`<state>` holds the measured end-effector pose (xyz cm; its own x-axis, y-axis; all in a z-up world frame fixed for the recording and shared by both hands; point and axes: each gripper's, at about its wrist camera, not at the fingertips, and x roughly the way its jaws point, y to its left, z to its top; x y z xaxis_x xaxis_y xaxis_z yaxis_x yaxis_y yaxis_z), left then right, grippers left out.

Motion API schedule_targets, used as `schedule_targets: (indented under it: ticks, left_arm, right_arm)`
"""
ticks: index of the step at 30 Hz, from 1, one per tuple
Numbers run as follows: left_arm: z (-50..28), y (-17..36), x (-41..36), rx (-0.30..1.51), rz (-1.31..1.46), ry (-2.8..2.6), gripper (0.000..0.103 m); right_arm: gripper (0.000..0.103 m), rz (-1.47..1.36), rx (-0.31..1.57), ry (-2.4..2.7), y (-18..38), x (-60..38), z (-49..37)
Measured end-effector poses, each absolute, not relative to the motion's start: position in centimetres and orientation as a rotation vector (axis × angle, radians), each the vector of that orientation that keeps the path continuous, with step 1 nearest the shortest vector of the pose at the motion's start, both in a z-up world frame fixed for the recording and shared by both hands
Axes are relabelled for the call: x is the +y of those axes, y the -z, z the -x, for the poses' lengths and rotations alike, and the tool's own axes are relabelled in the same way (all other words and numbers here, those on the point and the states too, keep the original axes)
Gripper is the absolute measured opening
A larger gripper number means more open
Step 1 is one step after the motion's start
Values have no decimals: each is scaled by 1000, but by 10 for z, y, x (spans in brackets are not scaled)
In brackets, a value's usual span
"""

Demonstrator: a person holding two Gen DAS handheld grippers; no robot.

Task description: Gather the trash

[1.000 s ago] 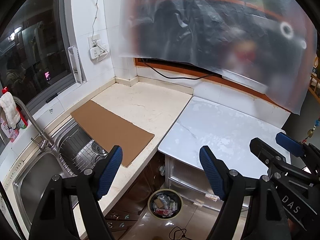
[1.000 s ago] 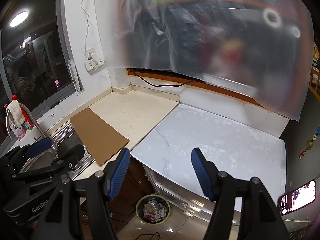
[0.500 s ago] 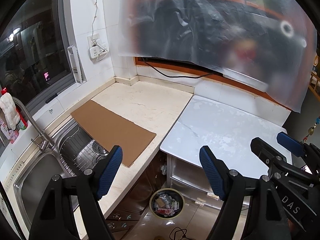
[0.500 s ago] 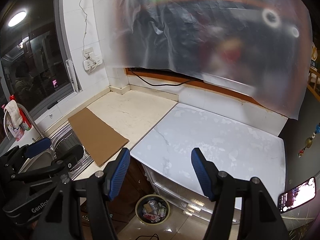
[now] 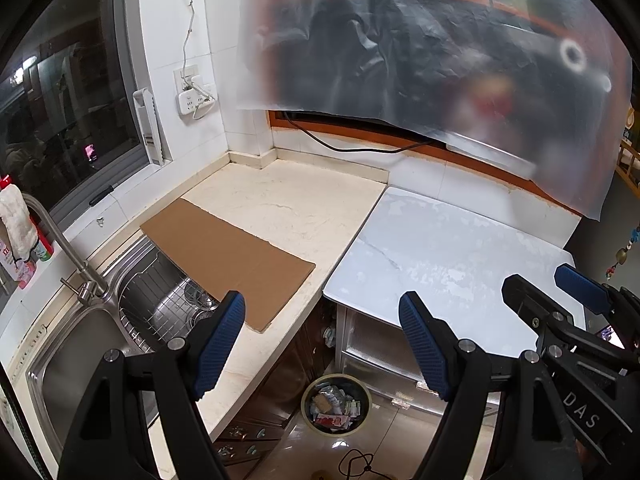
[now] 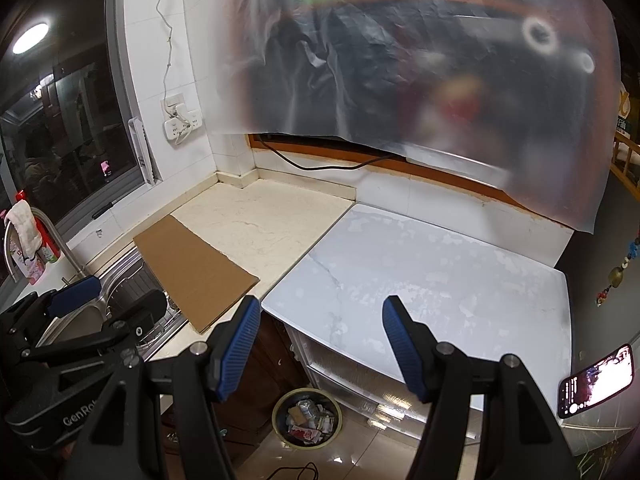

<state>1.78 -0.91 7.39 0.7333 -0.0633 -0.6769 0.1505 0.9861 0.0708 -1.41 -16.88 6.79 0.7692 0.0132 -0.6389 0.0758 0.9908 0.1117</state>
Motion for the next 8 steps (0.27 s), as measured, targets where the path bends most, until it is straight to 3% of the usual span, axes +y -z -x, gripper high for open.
schedule_targets:
  ticks: [8]
  left_arm:
    - [-17,-71,9,733,-147,144,78]
  right_arm:
    - [64,-139,690,52,-67,-162,17]
